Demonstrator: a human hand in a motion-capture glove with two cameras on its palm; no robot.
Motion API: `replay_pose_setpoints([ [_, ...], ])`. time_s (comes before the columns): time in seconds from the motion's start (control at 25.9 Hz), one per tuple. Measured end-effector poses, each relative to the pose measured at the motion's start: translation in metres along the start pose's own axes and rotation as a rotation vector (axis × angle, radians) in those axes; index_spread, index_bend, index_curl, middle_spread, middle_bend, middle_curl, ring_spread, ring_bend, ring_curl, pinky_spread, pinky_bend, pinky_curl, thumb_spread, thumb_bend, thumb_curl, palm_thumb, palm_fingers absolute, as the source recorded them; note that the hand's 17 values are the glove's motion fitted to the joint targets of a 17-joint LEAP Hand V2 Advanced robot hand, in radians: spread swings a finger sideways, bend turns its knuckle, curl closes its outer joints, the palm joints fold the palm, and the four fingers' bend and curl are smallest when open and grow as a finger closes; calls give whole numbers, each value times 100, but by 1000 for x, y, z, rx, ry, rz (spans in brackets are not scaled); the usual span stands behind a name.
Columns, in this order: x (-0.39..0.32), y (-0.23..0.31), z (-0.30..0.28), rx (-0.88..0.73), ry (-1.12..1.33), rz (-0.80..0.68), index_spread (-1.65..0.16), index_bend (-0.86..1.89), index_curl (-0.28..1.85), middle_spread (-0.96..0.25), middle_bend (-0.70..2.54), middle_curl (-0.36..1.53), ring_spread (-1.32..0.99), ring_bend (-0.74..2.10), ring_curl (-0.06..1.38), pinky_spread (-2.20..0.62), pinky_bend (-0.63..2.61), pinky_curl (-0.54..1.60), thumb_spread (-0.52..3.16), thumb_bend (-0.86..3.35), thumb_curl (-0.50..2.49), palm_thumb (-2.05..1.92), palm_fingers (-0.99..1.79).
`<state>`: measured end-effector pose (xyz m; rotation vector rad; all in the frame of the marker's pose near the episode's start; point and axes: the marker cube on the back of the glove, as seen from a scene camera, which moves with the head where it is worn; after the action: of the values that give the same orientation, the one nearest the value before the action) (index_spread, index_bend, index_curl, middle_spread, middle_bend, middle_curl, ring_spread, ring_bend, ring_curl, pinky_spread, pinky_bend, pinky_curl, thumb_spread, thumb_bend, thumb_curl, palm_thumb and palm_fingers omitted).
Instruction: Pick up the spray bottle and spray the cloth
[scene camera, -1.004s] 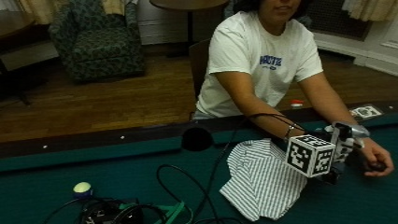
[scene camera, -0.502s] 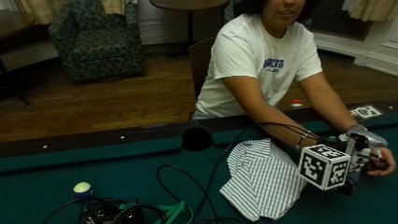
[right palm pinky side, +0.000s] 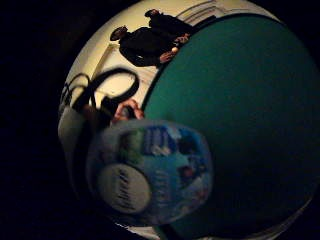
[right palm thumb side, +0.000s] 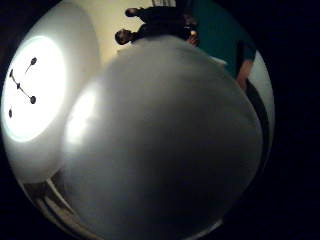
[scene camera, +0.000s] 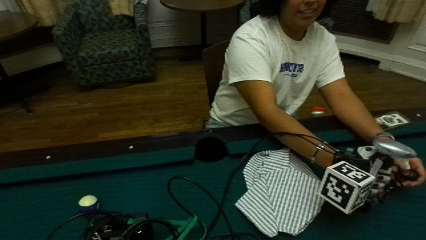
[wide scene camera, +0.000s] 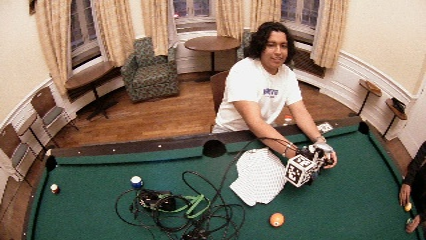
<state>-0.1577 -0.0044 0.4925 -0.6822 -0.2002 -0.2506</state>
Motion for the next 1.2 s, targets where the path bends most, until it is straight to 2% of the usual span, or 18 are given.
replay_pose_setpoints([
  [0.39, 5, 53, -46, -92, 367, 68, -31, 19, 47, -19, 44, 46, -18, 44, 41, 4, 13, 18, 95, -3, 45, 72, 114],
  [0.81, -41, 163, -131, -165, 818, 16, -31, 19, 47, -19, 44, 46, -18, 44, 41, 4, 13, 18, 95, -3, 45, 72, 114],
  [1.2, -85, 227, -192, -215, 964, 22, -31, 19, 47, -19, 44, 46, -18, 44, 41, 4, 13, 18, 95, -3, 45, 72, 114],
])
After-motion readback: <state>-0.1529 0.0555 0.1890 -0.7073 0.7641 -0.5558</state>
